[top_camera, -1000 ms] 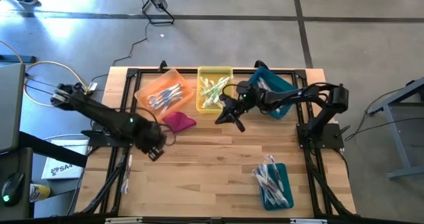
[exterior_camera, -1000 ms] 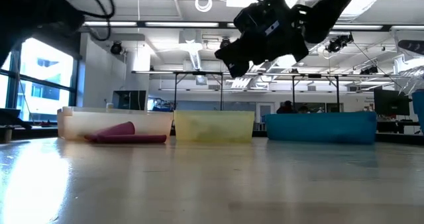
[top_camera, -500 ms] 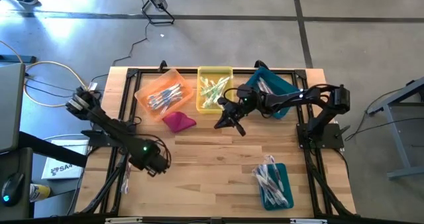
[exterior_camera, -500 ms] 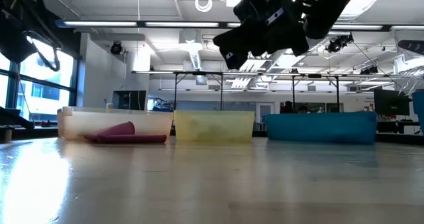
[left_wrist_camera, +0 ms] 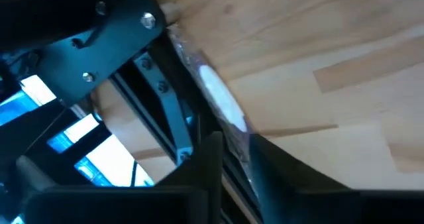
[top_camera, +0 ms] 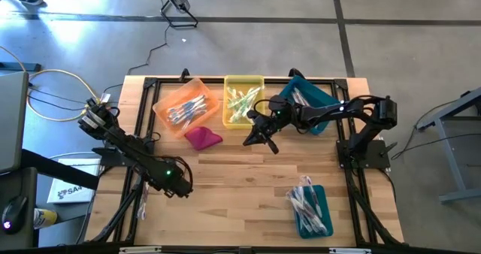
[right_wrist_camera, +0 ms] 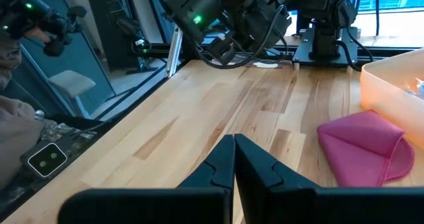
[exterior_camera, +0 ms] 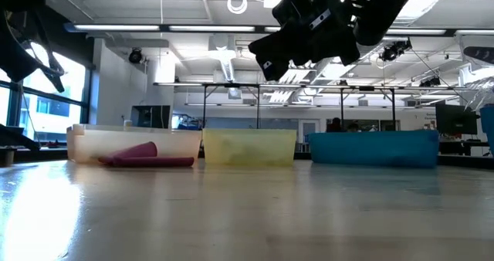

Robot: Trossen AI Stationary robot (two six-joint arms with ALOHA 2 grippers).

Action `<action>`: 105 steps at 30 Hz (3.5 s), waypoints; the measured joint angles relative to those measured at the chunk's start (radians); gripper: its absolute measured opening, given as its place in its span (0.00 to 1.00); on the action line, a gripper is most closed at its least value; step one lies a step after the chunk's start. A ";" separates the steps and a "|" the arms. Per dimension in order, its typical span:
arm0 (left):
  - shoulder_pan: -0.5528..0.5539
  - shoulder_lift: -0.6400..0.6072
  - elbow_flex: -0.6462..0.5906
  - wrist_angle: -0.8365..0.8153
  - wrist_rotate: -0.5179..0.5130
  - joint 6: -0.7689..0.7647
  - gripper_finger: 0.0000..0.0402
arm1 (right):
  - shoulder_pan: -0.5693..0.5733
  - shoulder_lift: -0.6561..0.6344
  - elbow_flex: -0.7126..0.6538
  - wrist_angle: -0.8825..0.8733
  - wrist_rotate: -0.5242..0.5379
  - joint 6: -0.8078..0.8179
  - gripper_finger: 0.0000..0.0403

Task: Pick & Place Toothbrushes
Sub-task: Put the purple toothbrush into the bottom blue bin

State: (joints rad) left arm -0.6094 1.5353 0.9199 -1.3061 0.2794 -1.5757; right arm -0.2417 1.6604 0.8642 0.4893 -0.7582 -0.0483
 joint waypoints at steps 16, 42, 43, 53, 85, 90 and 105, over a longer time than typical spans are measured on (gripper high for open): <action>0.000 -0.023 -0.163 0.169 0.036 0.053 0.37 | 0.000 0.000 0.000 -0.016 0.000 0.000 0.01; 0.000 -0.109 -0.345 0.378 0.078 0.042 0.27 | 0.000 0.000 0.000 -0.021 0.000 -0.005 0.00; 0.000 -0.112 -0.345 0.387 0.076 0.042 0.25 | 0.000 0.000 0.000 -0.021 0.000 -0.005 0.00; 0.000 -0.157 -0.341 0.589 0.055 0.051 0.03 | 0.000 0.000 0.000 -0.022 0.000 -0.004 0.00; 0.001 -0.671 -0.346 0.735 -0.578 0.472 0.02 | 0.000 -0.001 0.000 -0.029 -0.004 0.003 0.00; 0.001 -0.715 -0.346 0.743 -0.700 0.581 0.02 | 0.000 -0.001 0.000 -0.027 -0.004 0.003 0.00; 0.307 -0.735 -0.344 1.165 -0.621 1.277 0.02 | 0.000 -0.001 0.000 0.097 0.000 0.087 0.00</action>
State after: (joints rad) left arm -0.3023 0.8005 0.5755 -0.1413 -0.3415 -0.2988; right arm -0.2418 1.6592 0.8639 0.5859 -0.7582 0.0383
